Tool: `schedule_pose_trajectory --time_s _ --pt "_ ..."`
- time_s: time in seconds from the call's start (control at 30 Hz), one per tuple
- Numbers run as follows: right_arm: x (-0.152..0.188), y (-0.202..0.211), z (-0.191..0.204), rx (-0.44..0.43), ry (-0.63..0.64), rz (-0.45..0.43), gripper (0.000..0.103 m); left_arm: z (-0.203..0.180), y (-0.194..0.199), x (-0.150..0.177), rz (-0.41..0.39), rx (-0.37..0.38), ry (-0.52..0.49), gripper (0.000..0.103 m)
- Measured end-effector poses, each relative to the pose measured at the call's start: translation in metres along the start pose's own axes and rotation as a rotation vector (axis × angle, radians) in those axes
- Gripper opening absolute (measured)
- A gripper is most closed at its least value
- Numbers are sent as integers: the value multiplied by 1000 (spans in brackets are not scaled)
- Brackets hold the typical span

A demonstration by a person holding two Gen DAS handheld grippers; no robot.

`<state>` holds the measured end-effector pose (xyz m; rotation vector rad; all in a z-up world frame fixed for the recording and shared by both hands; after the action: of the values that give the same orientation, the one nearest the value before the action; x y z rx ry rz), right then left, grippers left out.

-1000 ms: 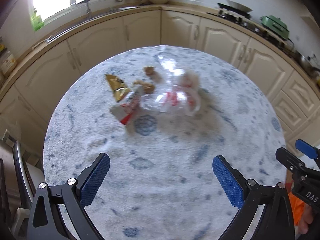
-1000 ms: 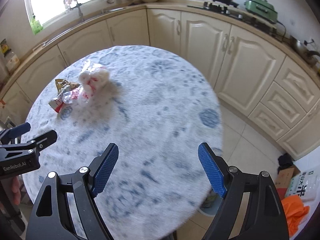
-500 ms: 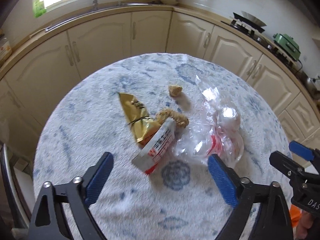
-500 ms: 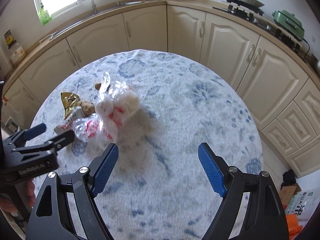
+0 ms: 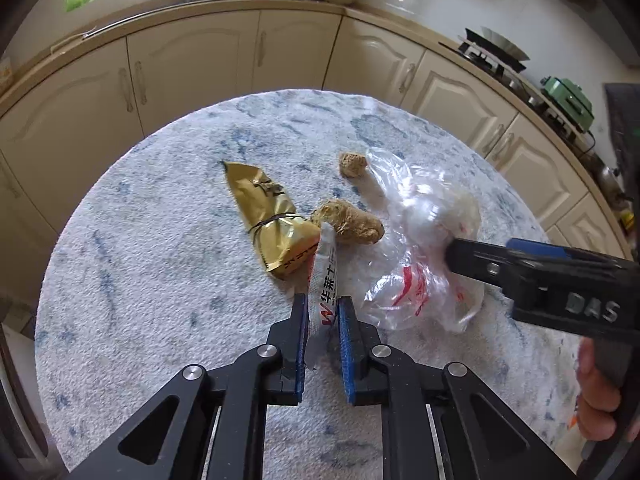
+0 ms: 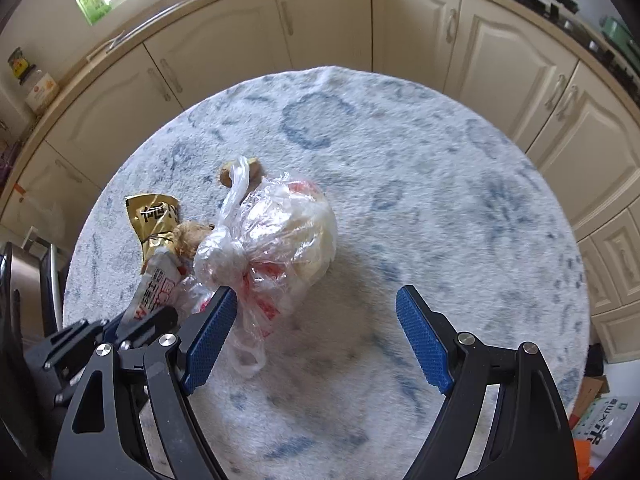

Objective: Collect trash
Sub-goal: 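Grasp the red-printed white wrapper with the left tool while the right tool grasps the clear plastic bag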

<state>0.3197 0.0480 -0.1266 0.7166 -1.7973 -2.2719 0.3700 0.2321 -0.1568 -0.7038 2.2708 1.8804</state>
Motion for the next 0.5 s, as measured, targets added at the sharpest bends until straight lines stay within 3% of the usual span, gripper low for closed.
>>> schedule_pose_trajectory --time_s 0.1,0.17,0.2,0.3,0.5 --pt "-6 -9 8 -33 4 16 81 3 7 6 -13 -13 14 10" --pt "-7 -16 17 -48 41 27 60 7 10 9 -19 -12 26 10" --pt "-6 -20 22 -51 65 44 39 8 11 10 -21 -13 33 10" --pt "2 -22 30 -15 107 4 35 7 17 15 -25 -24 43 10" --pt "25 -9 22 -47 119 -3 33 4 30 24 -35 -42 38 10"
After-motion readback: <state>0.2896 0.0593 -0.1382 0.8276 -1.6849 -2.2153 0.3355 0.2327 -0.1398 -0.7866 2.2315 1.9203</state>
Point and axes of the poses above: each gripper's, at about its wrist camera, not at the fingertips, and y roughly against the way its jaws point, z to its left, x to its underside, the point moved 1 cm from there along -y, roughly the way its jaws point, and after that the axes turned 11 degrees about z, right-handed, at the moved point
